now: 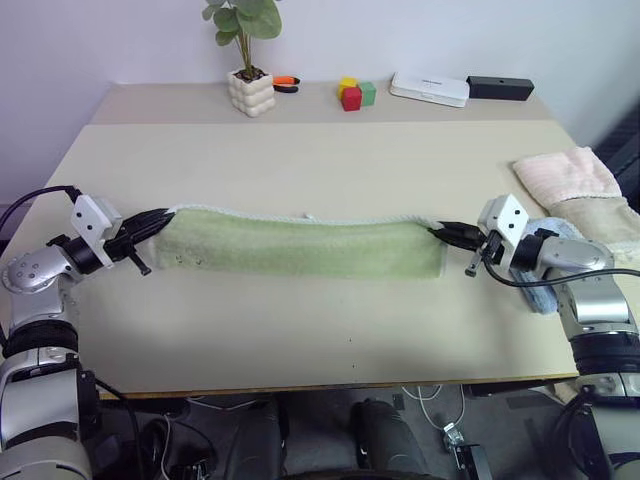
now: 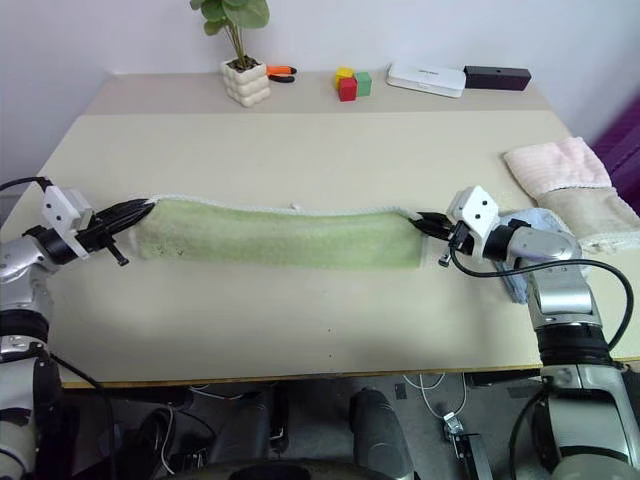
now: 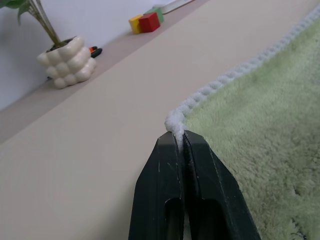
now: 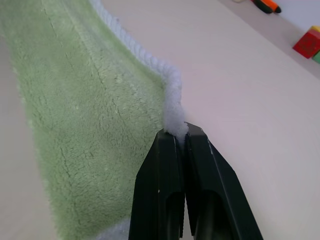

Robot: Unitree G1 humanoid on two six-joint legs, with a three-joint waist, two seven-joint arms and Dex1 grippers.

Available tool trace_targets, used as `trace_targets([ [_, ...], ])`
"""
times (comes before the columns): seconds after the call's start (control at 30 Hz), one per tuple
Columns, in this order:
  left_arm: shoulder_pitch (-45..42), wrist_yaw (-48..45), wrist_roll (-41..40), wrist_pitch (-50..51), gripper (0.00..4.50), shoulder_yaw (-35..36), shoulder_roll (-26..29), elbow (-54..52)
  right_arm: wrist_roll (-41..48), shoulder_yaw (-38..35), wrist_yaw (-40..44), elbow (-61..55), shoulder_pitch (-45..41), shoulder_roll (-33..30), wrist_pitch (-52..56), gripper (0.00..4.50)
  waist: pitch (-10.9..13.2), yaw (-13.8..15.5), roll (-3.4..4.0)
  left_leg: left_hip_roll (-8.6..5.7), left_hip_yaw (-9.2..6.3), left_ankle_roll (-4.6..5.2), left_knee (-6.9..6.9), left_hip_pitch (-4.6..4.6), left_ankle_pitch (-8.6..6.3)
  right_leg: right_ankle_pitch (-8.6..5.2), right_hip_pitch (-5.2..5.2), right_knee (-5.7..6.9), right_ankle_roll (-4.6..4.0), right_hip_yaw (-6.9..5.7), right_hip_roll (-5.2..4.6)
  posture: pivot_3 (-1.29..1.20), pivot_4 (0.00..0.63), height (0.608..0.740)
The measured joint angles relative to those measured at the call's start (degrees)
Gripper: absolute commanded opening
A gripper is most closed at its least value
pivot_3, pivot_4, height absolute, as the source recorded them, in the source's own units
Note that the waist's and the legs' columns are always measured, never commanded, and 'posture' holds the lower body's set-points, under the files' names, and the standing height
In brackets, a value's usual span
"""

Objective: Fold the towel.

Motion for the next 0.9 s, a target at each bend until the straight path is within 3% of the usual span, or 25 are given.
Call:
trace_targets([
  [0.57, -2.28, 5.33, 4.34, -0.39, 0.0, -2.38, -2.73, 5.55, -2.91, 2.5, -2.8, 1.14, 0.17, 2.27, 0.17, 0.07, 0.0, -0.08, 0.0, 0.0, 0.0, 0.0, 0.0, 0.0, 0.0, 0.0, 0.0, 0.01, 0.0, 0.0, 0.0, 0.0, 0.15, 0.735],
  [0.6, -2.68, 4.71, 4.04, 1.77, 0.63, -2.37, -2.73, 5.95, -2.84, 2.54, -2.67, 1.11, 0.32, 2.27, 0.41, 0.62, 0.0, -0.05, 0.0, 0.0, 0.0, 0.0, 0.0, 0.0, 0.0, 0.0, 0.0, 0.01, 0.0, 0.0, 0.0, 0.0, 0.15, 0.735],
  [0.63, -3.28, 3.89, 3.61, 5.03, 0.91, -2.23, -2.73, 6.59, -2.54, 2.58, -2.43, 1.08, 0.44, 2.27, 1.22, 0.91, 0.0, -0.05, 0.0, 0.0, 0.0, 0.0, 0.0, 0.0, 0.0, 0.0, 0.0, 0.01, 0.0, 0.0, 0.0, 0.0, 0.15, 0.735],
  [0.7, -3.52, 3.36, 3.08, 7.8, 1.92, -2.19, -2.73, 6.82, -2.19, 2.58, -2.01, 1.08, 0.72, 2.27, 2.33, 1.86, 0.0, -0.11, 0.0, 0.0, 0.0, 0.0, 0.0, 0.0, 0.0, 0.0, 0.0, 0.0, 0.0, 0.0, 0.0, 0.0, 0.15, 0.735],
  [0.87, -3.5, 3.7, 3.06, 6.67, 4.4, -2.21, -2.69, 6.5, -2.39, 2.58, -2.29, 1.06, 1.01, 2.26, 2.54, 4.39, 0.0, -0.1, 0.0, 0.0, 0.0, 0.0, -0.01, 0.0, 0.0, 0.0, 0.0, 0.01, 0.0, 0.0, 0.0, 0.0, 0.15, 0.735],
  [0.9, -3.5, 3.92, 3.11, 6.42, 4.46, -2.21, -2.52, 6.5, -2.54, 2.58, -2.61, 1.07, 1.01, 2.23, 2.41, 4.45, 0.0, -0.1, 0.0, 0.0, 0.0, 0.0, -0.01, 0.0, 0.0, 0.0, 0.0, 0.01, 0.0, 0.0, 0.0, 0.0, 0.15, 0.735],
])
